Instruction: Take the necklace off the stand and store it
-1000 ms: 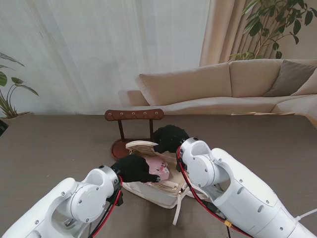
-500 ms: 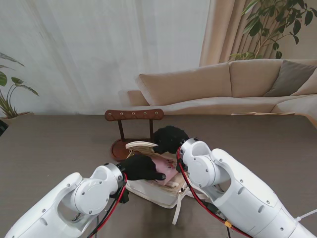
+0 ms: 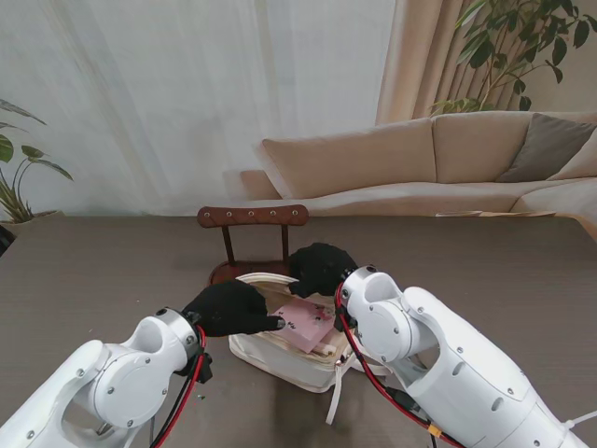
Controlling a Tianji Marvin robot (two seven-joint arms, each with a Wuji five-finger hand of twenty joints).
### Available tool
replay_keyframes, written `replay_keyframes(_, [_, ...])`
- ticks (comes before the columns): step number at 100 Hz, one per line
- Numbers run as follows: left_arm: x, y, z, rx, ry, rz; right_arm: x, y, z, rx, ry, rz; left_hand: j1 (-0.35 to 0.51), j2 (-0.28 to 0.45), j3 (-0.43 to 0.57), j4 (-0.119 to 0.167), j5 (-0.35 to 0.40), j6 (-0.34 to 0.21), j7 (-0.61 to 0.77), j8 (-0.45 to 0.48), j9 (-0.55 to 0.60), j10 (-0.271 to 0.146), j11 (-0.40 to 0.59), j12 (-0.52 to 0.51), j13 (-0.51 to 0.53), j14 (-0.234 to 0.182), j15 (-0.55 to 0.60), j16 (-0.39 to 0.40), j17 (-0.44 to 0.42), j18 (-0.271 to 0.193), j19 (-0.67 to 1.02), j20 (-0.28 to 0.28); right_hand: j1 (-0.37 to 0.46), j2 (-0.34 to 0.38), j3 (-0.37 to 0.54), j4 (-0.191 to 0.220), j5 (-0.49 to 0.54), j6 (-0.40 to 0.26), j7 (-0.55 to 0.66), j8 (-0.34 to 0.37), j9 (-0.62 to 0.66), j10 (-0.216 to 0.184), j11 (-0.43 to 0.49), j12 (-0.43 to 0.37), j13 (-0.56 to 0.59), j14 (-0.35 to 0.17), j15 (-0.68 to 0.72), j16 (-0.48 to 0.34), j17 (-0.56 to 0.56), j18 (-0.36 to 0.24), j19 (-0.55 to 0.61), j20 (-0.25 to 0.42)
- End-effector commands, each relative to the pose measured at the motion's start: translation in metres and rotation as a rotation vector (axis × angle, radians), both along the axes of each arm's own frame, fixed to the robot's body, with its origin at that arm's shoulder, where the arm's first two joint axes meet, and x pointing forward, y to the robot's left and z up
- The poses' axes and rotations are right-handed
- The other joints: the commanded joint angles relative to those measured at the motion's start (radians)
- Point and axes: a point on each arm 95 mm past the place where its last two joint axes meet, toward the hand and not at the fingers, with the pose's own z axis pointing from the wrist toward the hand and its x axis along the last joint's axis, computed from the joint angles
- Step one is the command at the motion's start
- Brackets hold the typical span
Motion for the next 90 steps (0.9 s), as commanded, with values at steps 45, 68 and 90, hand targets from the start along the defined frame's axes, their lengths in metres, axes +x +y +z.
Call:
replay_keyframes(45, [-0.014, 0.054, -0.001, -0.080, -0.222, 0.229, -0.032, 0.005, -0.023, -0.024, 0.005, 0.140, 0.033, 0.018, 0.000, 0.032, -0.021, -0.027, -0.016, -0.009, -0.005, -0.008, 0.040, 0.111, 0.099, 0.026, 0.082, 0.043, -0.003, -0.015, 0.114, 0.060, 0.012, 0.043, 0.031, 0.020, 0.006, -0.099, -0.006, 0.003, 0.084, 0.026, -0.025, -0.009, 0.022, -0.033, -0.033, -0.042, 0.333, 0.031, -0.060, -0.005])
replay_keyframes(68, [-0.007, 0.072, -0.030, -0.037, -0.170, 0.295, -0.041, 0.002, -0.034, -0.055, -0.021, 0.204, 0.050, 0.010, 0.013, 0.034, -0.068, -0.026, -0.098, -0.051, -0.053, 0.005, 0.021, 0.121, 0.086, 0.035, 0.068, 0.038, -0.028, -0.015, 0.111, 0.076, -0.028, 0.071, 0.000, 0.041, -0.005, -0.194, -0.042, -0.040, -0.011, 0.028, -0.164, 0.018, 0.022, 0.025, -0.276, -0.171, 0.134, 0.025, -0.120, 0.021])
replay_keyframes(90, [0.005, 0.084, -0.051, 0.003, -0.110, 0.314, -0.046, -0.002, -0.040, -0.084, -0.047, 0.235, 0.069, -0.001, 0.039, 0.033, -0.151, -0.066, -0.193, -0.115, -0.120, 0.005, 0.009, 0.130, 0.050, 0.031, 0.041, 0.027, -0.067, -0.030, 0.102, 0.086, -0.059, 0.078, -0.014, 0.055, -0.010, -0.253, -0.079, -0.090, -0.208, 0.049, -0.184, 0.027, 0.017, 0.060, -0.529, -0.270, 0.006, 0.004, -0.140, 0.033])
